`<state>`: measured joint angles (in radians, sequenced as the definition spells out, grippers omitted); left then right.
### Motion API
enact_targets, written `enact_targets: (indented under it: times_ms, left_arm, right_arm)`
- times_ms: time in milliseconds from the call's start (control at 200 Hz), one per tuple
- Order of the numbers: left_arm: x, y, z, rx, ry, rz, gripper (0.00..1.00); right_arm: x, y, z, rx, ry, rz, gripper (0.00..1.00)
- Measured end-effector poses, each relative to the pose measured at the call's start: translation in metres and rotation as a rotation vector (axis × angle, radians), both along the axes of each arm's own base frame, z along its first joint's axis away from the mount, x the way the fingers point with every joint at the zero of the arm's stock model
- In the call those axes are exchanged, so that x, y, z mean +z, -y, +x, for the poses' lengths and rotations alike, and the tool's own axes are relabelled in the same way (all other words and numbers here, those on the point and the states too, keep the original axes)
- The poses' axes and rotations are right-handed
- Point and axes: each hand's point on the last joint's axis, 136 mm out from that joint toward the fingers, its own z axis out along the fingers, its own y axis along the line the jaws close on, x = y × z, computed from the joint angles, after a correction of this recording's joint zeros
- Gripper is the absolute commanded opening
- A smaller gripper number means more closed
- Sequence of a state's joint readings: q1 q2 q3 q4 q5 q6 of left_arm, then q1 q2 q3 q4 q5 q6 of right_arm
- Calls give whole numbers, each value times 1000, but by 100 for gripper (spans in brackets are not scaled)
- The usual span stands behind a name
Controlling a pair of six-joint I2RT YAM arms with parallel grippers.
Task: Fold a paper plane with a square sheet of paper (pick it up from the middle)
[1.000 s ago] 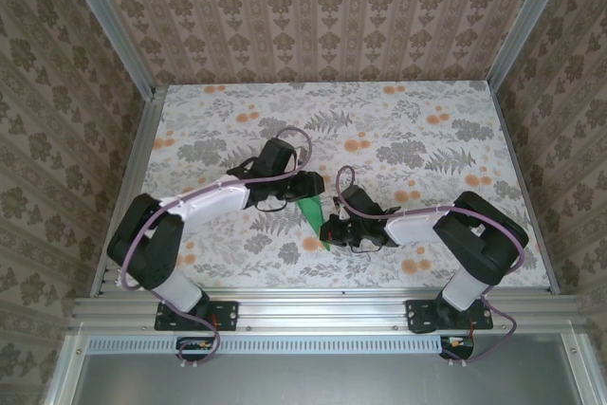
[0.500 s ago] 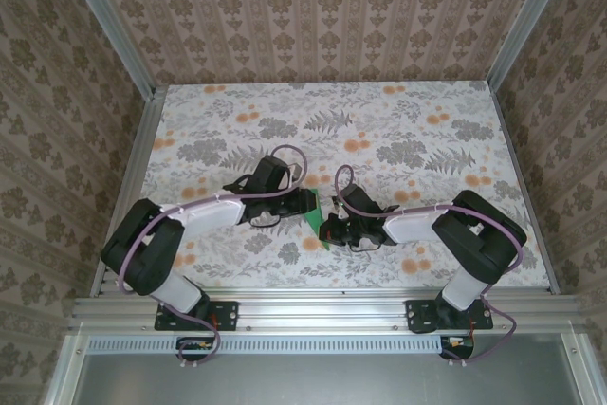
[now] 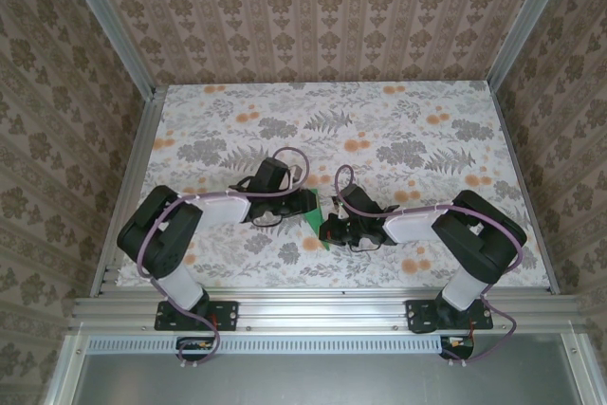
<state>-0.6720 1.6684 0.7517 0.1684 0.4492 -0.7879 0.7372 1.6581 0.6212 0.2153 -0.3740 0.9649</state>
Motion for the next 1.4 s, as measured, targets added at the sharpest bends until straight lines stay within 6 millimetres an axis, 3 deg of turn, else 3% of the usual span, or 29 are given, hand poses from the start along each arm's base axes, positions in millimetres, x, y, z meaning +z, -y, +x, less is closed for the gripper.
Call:
enact_targets:
  times_ms: [300,740,1110,1400]
  left_arm:
    - [-15,-5,11,15,-15,-5,36]
    - [-16,-15,25,9,-3,-35,36]
    - [-13,-31,53,24,7,-69,38]
    - [-4,-54,85,75,21,-76,41]
  right_arm:
    - [0,0,0,0,-1,0,4]
    - [-1,1,-2,3,-5,-1,4]
    - [-1,0,-2,5,1,9,4]
    - [-1,0,-3,7,0,12,4]
